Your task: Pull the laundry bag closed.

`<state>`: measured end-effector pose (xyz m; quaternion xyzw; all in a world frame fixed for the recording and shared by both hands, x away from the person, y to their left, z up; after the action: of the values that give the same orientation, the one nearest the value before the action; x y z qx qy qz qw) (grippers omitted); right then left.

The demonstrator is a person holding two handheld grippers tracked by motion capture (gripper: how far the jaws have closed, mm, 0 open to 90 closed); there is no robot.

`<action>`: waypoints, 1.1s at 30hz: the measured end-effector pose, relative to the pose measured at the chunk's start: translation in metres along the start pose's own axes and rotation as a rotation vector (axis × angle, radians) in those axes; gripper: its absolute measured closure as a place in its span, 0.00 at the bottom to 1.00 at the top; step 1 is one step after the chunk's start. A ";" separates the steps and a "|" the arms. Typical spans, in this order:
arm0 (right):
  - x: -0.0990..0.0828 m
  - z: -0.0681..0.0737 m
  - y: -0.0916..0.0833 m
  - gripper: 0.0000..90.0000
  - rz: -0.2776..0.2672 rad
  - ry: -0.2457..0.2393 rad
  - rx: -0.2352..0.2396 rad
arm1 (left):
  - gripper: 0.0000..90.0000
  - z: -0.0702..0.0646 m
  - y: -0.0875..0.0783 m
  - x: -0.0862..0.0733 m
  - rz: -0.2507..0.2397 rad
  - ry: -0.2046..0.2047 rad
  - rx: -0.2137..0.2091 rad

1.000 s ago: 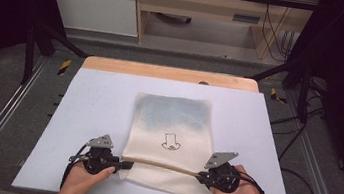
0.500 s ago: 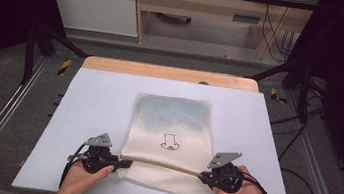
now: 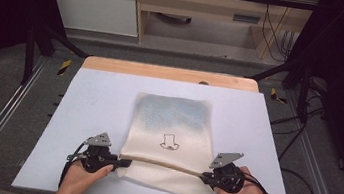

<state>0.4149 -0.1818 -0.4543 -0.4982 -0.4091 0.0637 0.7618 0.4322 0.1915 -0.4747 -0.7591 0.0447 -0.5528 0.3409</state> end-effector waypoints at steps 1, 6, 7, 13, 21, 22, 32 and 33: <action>0.000 0.000 -0.001 0.91 0.004 0.008 -0.003 | 0.91 0.000 0.000 0.000 -0.001 -0.001 0.001; -0.002 -0.003 -0.002 0.91 0.003 0.009 -0.006 | 0.91 0.001 -0.001 0.000 -0.001 -0.002 0.004; -0.003 -0.003 -0.002 0.91 0.004 0.022 -0.011 | 0.91 0.001 -0.001 0.000 -0.002 -0.003 0.004; -0.004 -0.005 -0.003 0.91 -0.003 0.021 -0.010 | 0.91 0.001 -0.002 0.000 -0.001 -0.002 0.004; -0.006 -0.007 -0.004 0.91 -0.004 0.022 -0.007 | 0.91 0.002 -0.002 0.000 -0.002 -0.003 0.004; -0.006 -0.007 -0.005 0.91 -0.003 0.023 -0.007 | 0.91 0.002 -0.002 0.000 -0.003 -0.006 0.004; -0.009 -0.010 -0.006 0.91 0.005 0.043 -0.018 | 0.91 0.002 -0.002 0.000 -0.002 -0.005 0.003; -0.009 -0.011 -0.006 0.91 0.002 0.039 -0.017 | 0.91 0.002 -0.002 0.000 -0.003 -0.008 0.000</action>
<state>0.4142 -0.1969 -0.4561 -0.5064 -0.3942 0.0513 0.7652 0.4331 0.1944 -0.4739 -0.7614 0.0422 -0.5501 0.3406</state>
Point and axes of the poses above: each handheld gripper's, and its own axes: y roughly forward along the jaws, x roughly out of its top, z roughly to its left, the point moved 2 cm from there along y, roughly forward along the jaws, and after that the axes turned 13 degrees about y, right-handed, at the moved point
